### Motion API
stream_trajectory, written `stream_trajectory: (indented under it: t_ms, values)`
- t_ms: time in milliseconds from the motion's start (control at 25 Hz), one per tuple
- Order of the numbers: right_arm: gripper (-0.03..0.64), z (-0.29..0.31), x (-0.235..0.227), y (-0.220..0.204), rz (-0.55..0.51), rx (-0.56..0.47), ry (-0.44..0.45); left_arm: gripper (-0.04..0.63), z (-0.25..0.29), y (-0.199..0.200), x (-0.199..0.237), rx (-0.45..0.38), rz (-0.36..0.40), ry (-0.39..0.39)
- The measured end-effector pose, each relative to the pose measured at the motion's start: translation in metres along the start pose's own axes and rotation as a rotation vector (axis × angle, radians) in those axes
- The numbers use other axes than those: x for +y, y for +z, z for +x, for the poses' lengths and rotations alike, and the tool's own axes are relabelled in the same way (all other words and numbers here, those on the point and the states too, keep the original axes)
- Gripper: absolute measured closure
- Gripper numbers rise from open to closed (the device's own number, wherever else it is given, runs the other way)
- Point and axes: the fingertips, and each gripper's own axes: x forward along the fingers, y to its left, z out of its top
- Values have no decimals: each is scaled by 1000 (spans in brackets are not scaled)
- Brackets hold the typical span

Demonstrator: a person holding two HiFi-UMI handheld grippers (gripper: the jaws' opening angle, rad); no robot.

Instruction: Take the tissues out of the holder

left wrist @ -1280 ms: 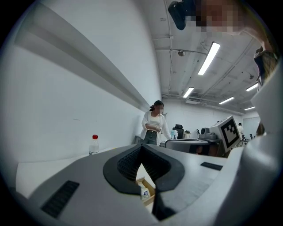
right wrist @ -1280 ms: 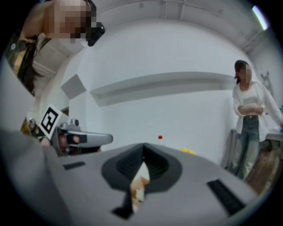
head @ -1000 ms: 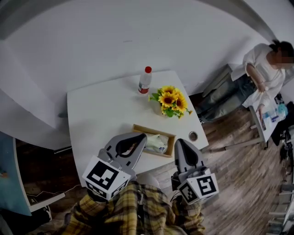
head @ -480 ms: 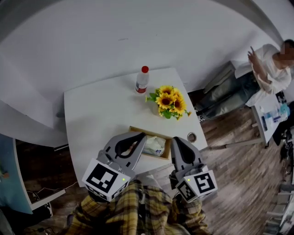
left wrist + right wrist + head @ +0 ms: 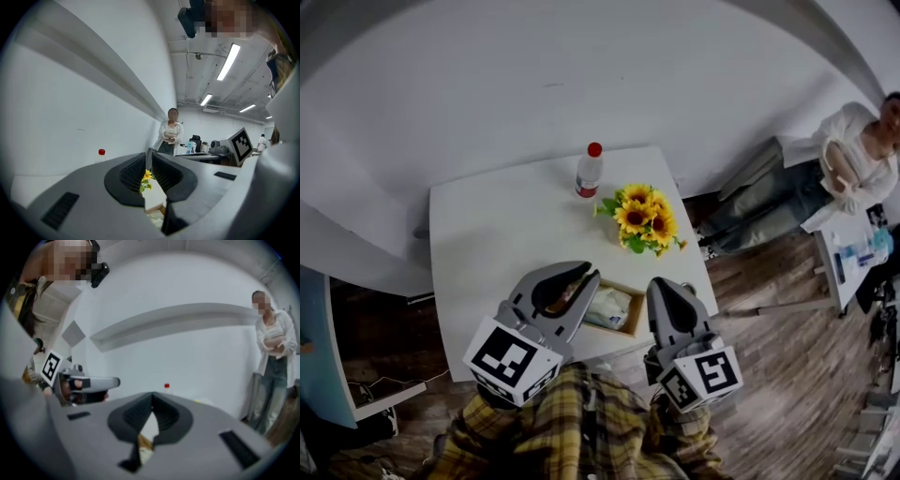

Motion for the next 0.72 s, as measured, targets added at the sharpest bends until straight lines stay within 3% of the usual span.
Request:
stream_trajectory:
  t_ms: [280, 440, 720]
  values:
    - [606, -1, -7, 4, 5, -9, 8, 458, 9, 0, -3, 18, 43, -21]
    - [606, -3, -12, 3, 17, -15, 4, 390, 11, 0, -4, 21, 24, -35]
    - [606, -5, -17, 1, 33, -20, -2, 387, 18, -14, -7, 86, 48, -107]
